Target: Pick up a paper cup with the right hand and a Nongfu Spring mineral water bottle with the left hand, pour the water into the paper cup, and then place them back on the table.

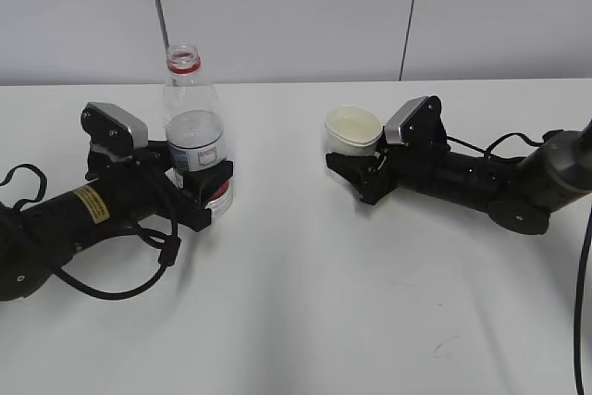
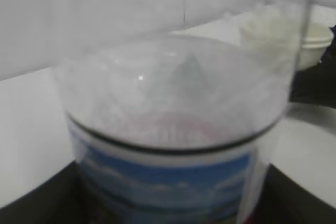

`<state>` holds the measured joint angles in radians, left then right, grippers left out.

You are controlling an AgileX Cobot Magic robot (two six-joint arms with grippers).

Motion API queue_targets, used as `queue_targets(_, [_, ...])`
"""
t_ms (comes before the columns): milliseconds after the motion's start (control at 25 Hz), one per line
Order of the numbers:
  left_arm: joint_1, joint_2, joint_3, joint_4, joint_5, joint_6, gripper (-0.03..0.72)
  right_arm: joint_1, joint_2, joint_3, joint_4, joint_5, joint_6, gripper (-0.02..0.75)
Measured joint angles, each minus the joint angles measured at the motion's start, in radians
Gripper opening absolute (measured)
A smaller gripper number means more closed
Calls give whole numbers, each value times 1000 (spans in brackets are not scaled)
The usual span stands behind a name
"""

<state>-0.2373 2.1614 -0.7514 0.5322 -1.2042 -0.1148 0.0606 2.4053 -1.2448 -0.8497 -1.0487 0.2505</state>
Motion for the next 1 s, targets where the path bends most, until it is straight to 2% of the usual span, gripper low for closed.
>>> queue_targets(120, [0,9,1,-17,45,11,531,0,0,0,-6,-7,-1,614])
queue_targets(240, [0,13,1,-27,58,12,591,0,0,0,-8,-13,-1,654])
queue_targets(520, [0,13,1,-29,61,13,607,-10,0,0,-47,-15,49,658])
queue_targets(720, [2,13,20,-29,61,13,607,-61,0,0,-151,-15,157,638])
queue_targets(1000, [41,10,75,-31,61,18,605,-137,0,0,-292,-27,254,609])
